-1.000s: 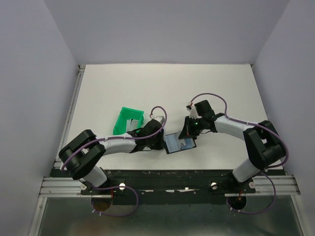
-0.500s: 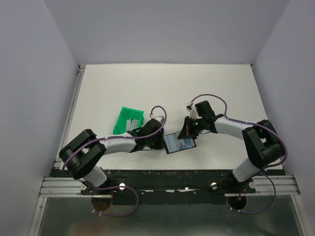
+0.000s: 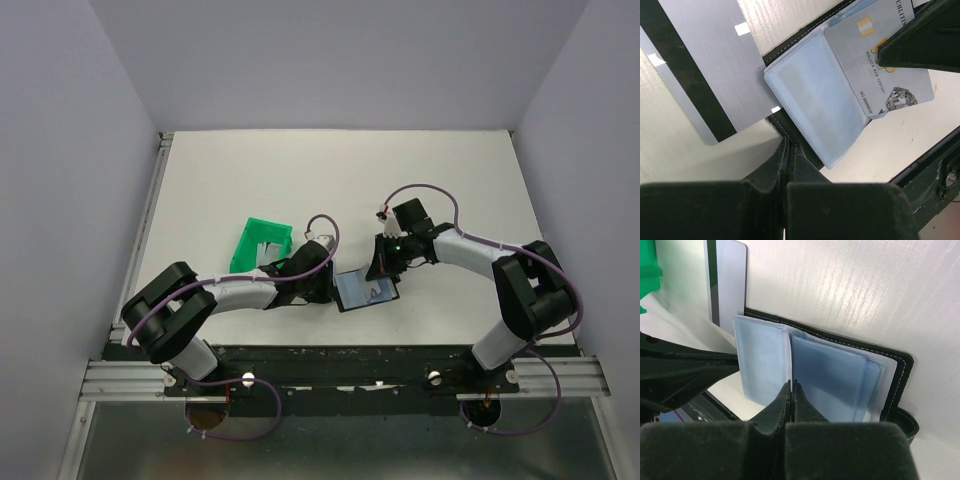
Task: Put the credit cards into the card holder
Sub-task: Insert the credit card into the card holder.
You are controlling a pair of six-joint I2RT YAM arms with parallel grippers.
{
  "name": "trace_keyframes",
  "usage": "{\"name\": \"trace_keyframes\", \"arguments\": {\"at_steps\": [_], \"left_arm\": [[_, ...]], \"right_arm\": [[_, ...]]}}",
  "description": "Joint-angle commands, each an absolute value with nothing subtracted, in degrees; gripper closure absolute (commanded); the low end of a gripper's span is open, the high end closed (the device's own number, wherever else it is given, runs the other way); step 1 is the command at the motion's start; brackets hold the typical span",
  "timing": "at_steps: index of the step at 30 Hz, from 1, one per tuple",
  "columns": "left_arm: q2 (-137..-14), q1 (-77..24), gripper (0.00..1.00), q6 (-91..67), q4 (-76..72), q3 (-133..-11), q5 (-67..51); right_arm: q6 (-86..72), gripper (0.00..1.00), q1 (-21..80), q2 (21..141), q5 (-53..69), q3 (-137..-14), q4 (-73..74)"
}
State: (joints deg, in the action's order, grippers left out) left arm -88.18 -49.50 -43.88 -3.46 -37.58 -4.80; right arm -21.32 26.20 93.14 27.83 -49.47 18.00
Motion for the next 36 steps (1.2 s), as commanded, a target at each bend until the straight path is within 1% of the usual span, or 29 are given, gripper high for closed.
{"name": "trace_keyframes", "arguments": {"at_steps": [1, 8, 25, 31, 36], "left_arm": [[-89.74, -49.13, 1.00, -42.54, -0.88, -37.44, -4.66], [-89.82, -49.13, 1.00, -42.36, -0.88, -37.44, -4.66], [-89.91, -49.04, 1.00, -42.36, -1.14, -37.18, -4.83], [-90.26, -49.13, 1.00, -42.36, -1.23, -37.27, -5.01], [-90.35, -48.96, 1.00, -42.45, -1.32, -37.27, -5.19]], "right_arm": [[-20.21, 0.99, 26.28, 94.57, 26.45, -50.19, 20.13], [-24.43, 0.99, 26.37, 94.40, 32.43, -47.02, 13.72], [-29.53, 0.99, 26.28, 95.01, 41.92, -44.56, 6.51], [-32.69, 0.99, 26.37, 94.92, 43.77, -42.02, 1.85], [-33.83, 0.99, 26.37, 94.66, 42.45, -41.92, 1.41]]}}
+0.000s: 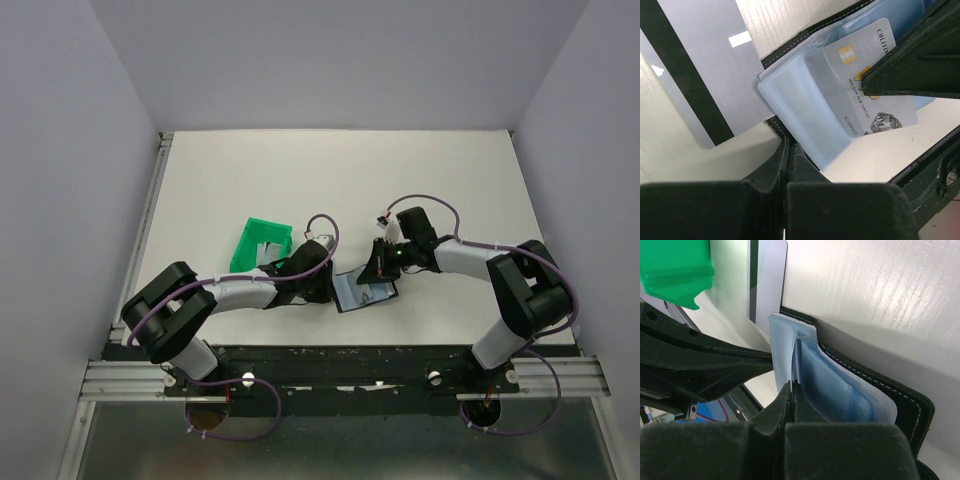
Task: Put the credit cards into the card holder
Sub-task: Insert the credit card into the card holder.
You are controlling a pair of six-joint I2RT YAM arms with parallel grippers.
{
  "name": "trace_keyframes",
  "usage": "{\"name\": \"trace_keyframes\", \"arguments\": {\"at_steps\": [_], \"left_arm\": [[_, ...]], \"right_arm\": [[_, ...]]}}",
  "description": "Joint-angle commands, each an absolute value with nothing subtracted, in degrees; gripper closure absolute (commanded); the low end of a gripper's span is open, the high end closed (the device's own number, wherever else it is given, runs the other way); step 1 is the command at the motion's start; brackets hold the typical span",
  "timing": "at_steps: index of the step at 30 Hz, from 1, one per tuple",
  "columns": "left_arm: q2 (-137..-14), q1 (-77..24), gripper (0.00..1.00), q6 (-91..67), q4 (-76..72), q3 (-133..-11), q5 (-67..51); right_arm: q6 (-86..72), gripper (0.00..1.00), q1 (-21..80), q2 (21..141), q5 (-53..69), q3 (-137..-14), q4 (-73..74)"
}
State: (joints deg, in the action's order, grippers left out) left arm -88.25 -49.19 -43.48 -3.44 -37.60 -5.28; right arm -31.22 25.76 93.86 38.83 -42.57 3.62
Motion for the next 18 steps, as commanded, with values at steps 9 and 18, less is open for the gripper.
{"name": "trace_keyframes", "arguments": {"at_steps": [9, 18], "left_arm": [[-90.26, -48.96, 1.00, -42.36, -1.32, -37.18, -5.19], [-90.35, -48.96, 1.00, -42.36, -1.41, -37.18, -5.27]], "right_arm": [[-35.42, 0.99, 26.37, 95.36, 43.77, -41.92, -1.41], [-36.73, 0.99, 26.37, 95.98, 44.12, -40.96, -2.63]]}}
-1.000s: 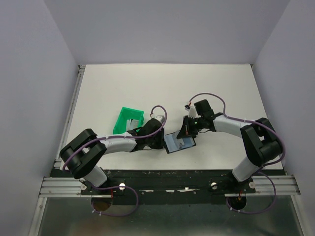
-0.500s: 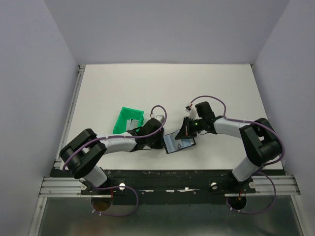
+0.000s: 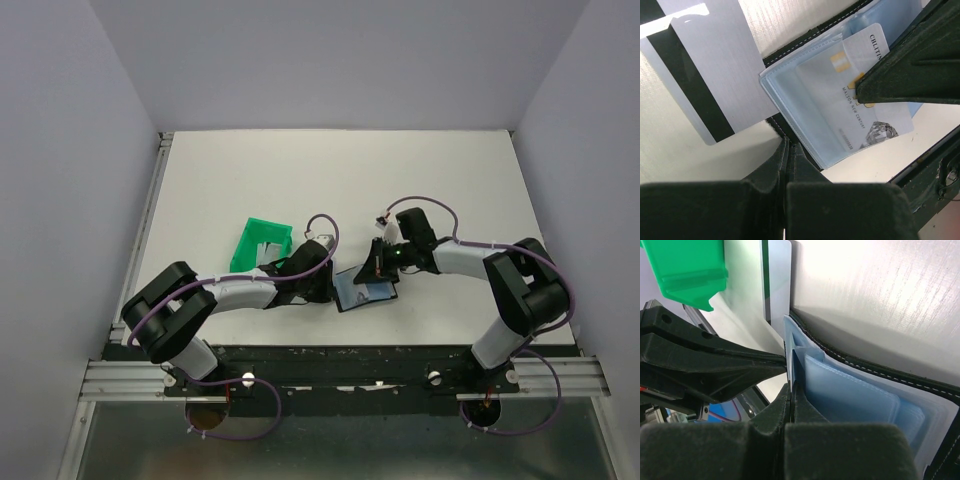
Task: Put the credit cards into the card holder
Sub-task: Insert the credit card into the card holder.
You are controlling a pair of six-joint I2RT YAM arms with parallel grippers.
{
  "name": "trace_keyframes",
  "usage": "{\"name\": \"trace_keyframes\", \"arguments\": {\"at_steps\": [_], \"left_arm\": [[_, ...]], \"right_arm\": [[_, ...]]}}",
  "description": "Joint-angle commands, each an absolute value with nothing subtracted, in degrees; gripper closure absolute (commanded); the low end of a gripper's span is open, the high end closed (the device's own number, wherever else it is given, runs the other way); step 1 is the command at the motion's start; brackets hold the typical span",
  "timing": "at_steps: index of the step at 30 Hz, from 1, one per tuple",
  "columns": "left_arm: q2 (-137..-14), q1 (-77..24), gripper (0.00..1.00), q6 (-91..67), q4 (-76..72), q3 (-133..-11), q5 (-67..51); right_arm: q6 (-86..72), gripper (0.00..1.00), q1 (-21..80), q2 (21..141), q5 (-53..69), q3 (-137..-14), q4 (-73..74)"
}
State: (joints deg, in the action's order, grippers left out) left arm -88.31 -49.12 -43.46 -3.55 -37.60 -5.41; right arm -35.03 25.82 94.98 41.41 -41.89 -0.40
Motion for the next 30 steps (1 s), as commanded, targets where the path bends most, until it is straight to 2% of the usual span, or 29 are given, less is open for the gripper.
{"name": "trace_keyframes", "arguments": {"at_steps": [1, 5, 13, 16, 23, 30], "left_arm": [[-90.44, -48.96, 1.00, -42.28, -1.49, -37.18, -5.27], [-90.53, -48.96, 1.00, -42.36, -1.58, -37.35, -5.36], [-90.09, -48.87, 1.00, -42.36, -1.41, -37.27, -5.45], [-89.82, -48.87, 1.00, -42.28, -1.41, -37.09, -5.45], [-89.56, -48.95, 1.00, -42.28, -1.49, -37.00, -5.45], [-89.56, -48.87, 1.00, -42.10, -1.58, -36.83, -5.54]], "right_arm": [[-37.35, 0.99, 26.37, 96.06, 44.64, -40.70, -3.77], [-38.76, 0.96, 27.24, 96.94, 45.79, -40.60, -5.54], [-34.11, 0.71, 27.86, 92.03, 37.81, -42.89, 5.52], [-32.00, 0.58, 27.86, 89.57, 34.55, -44.55, 10.36], [-29.45, 0.50, 27.95, 85.70, 28.05, -47.28, 18.71], [-28.83, 0.49, 28.21, 87.71, 25.49, -47.90, 20.66]]}}
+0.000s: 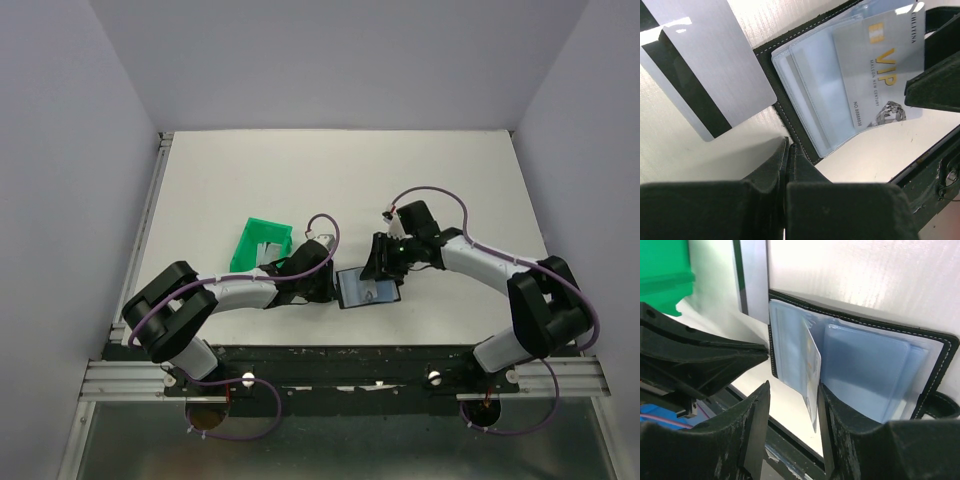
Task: Put the credit cards into the card holder
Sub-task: Insert the credit card into the card holder.
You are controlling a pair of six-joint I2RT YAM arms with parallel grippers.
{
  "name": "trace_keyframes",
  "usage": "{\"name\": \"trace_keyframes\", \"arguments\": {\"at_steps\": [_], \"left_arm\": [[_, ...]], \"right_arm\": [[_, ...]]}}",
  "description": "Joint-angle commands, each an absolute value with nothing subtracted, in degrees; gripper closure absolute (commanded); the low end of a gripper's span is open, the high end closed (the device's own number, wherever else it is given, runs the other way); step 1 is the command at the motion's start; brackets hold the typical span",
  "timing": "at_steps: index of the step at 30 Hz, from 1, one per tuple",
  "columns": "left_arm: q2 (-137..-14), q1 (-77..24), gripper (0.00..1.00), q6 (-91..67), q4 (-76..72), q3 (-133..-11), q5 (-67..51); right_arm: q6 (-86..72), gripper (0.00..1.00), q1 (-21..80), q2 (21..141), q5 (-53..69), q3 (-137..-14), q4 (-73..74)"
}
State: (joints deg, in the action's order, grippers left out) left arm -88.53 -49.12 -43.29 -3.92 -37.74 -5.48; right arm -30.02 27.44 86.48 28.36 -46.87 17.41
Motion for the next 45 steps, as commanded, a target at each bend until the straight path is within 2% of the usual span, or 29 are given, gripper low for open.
{"name": "trace_keyframes", "arguments": {"at_steps": [1, 8, 15, 22, 28, 32, 37, 43, 45], "left_arm": [[-89.47, -48.87, 1.00, -42.10, -1.58, -36.91, -5.54], [-89.82, -48.78, 1.00, -42.10, -1.67, -36.74, -5.62], [-90.00, -48.78, 1.00, -41.93, -1.76, -37.09, -5.80], [-89.91, -48.78, 1.00, -41.92, -1.67, -37.00, -5.80], [-90.09, -48.78, 1.00, -42.01, -1.67, -37.09, -5.89], [-89.83, -48.78, 1.00, -42.01, -1.76, -37.00, -5.98], [-89.65, -48.78, 1.00, -41.84, -1.67, -36.83, -5.89], [-89.74, -48.69, 1.00, -42.10, -2.02, -36.74, -6.06], [-89.74, -48.69, 1.00, -42.10, -2.02, -36.74, -6.07]], "right_arm": [[-28.83, 0.49, 28.21, 88.24, 25.49, -47.81, 20.31], [-28.74, 0.52, 29.00, 89.47, 21.45, -47.64, 21.36], [-29.35, 0.74, 29.97, 90.79, 21.53, -47.64, 20.31], [-29.97, 0.79, 32.25, 93.16, 22.85, -49.48, 19.16], [-30.06, 0.78, 33.84, 93.52, 23.91, -50.45, 17.84], [-29.01, 0.64, 33.84, 92.81, 22.50, -50.97, 19.24], [-27.95, 0.55, 33.84, 90.10, 18.73, -51.68, 23.20], [-27.34, 0.55, 33.84, 89.29, 17.05, -52.38, 25.66], [-27.42, 0.58, 33.75, 89.91, 17.49, -52.21, 25.05]]}}
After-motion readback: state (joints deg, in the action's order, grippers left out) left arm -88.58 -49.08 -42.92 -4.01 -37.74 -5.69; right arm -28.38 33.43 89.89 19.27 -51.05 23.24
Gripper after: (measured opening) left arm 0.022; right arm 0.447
